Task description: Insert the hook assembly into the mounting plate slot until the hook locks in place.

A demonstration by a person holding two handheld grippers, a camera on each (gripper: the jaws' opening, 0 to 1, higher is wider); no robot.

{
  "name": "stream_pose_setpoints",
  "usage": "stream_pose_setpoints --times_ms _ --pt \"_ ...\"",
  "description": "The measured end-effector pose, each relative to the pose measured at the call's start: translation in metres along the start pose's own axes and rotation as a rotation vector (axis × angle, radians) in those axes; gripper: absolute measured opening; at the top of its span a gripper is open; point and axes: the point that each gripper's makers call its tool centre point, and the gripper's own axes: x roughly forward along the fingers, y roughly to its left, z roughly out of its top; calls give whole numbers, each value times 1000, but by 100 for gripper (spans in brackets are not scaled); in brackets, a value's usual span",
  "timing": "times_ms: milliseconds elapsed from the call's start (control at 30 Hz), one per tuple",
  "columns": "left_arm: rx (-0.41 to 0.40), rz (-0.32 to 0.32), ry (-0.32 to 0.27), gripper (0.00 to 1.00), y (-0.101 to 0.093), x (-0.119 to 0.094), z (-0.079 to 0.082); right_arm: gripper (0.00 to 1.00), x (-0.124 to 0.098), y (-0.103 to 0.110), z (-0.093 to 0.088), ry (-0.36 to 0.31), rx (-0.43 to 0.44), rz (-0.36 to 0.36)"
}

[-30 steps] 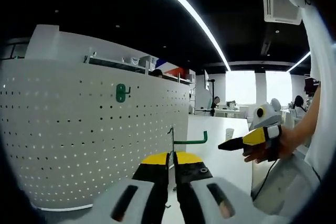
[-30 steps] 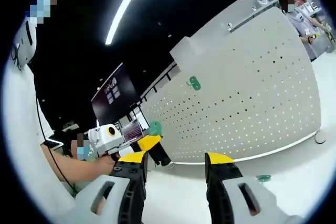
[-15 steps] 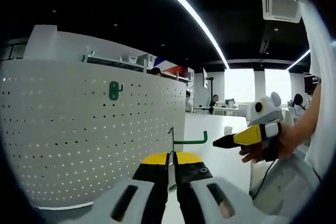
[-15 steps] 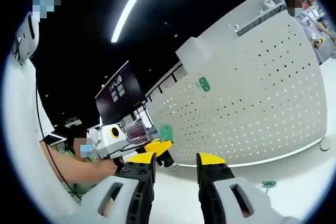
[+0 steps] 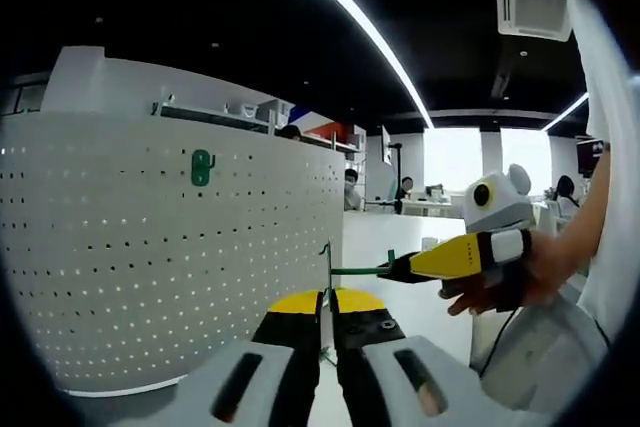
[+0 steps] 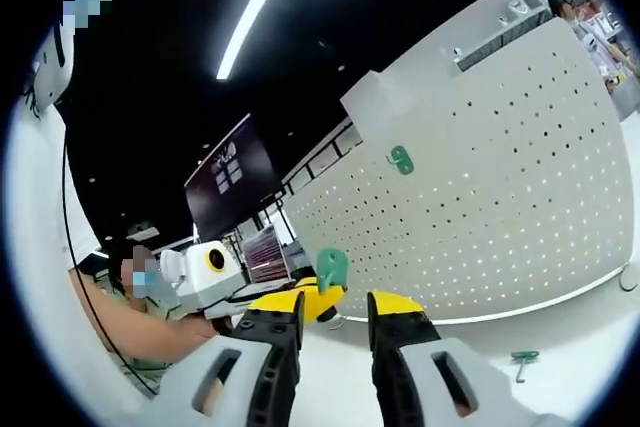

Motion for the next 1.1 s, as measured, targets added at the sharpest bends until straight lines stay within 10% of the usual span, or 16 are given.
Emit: stream_pose_setpoints --times_ms 1100 --pt "8 1 -8 3 -22 8 2 2 14 1 2 -7 -107 -56"
